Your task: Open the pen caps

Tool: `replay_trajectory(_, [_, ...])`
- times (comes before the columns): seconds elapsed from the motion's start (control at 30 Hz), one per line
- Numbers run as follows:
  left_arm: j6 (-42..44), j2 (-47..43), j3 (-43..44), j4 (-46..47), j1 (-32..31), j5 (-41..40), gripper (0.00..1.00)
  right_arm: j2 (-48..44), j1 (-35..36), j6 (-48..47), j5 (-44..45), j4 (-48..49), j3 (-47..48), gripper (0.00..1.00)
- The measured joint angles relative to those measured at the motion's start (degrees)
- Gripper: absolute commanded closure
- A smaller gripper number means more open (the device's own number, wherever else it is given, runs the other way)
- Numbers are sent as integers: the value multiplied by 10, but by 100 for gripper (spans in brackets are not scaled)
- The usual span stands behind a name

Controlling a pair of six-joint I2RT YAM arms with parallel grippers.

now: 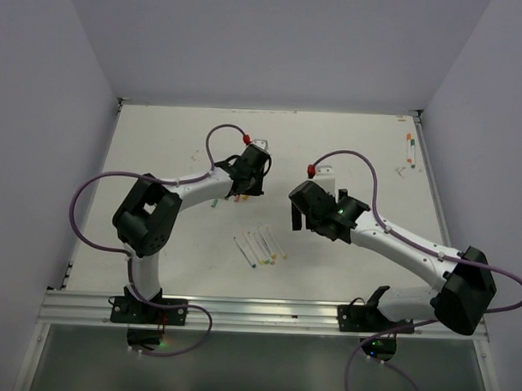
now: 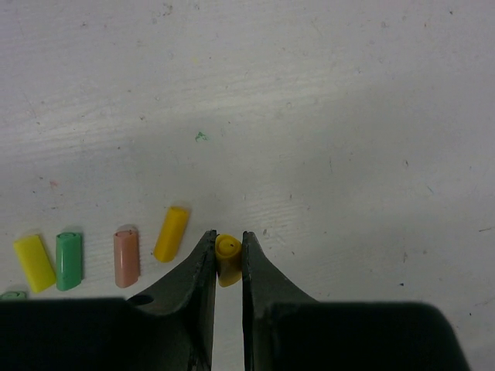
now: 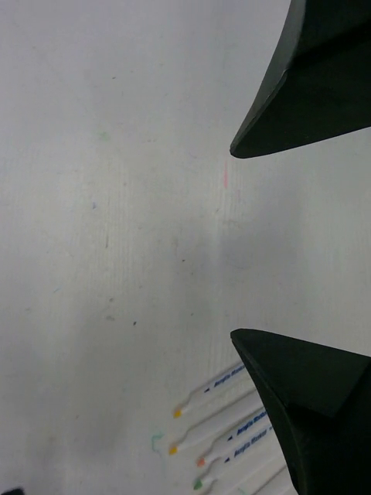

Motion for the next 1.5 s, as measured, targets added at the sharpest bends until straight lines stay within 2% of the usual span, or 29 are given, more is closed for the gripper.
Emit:
replay_trajectory(0.13, [7, 8, 1, -8, -1, -12, 100, -18, -5, 15, 10, -40, -20, 1])
replay_trajectory(0.33, [8, 18, 1, -16, -1, -19, 100, -92, -9, 22, 35, -65, -29, 1])
replay_trajectory(0.53, [8, 28, 1, -16, -1, -22, 86, -114, -10, 45, 62, -113, -6, 1])
replay_trajectory(0.57, [8, 30, 1, -16, -1, -23, 80, -114, -10, 55, 76, -127, 2, 1])
replay_trajectory(0.8, [10, 32, 1, -16, -1, -26, 59, -128, -10, 84, 123, -167, 16, 1])
replay_trajectory(1.0, [14, 30, -4, -12, -1, -29, 36, -110, -21, 58, 122, -139, 5, 1])
replay_trajectory(1.07, [14, 22, -16, -7, -1, -29, 32, -99, -61, 44, 97, -120, 1, 1])
replay_trajectory(1.3, [28, -61, -35, 8, -7, -12, 31, -33, -300, -49, 6, 6, 7, 1])
replay_trajectory(1.5, [38, -165, -69, 75, -9, 39, 30, 101, -405, -108, -50, 118, 74, 5])
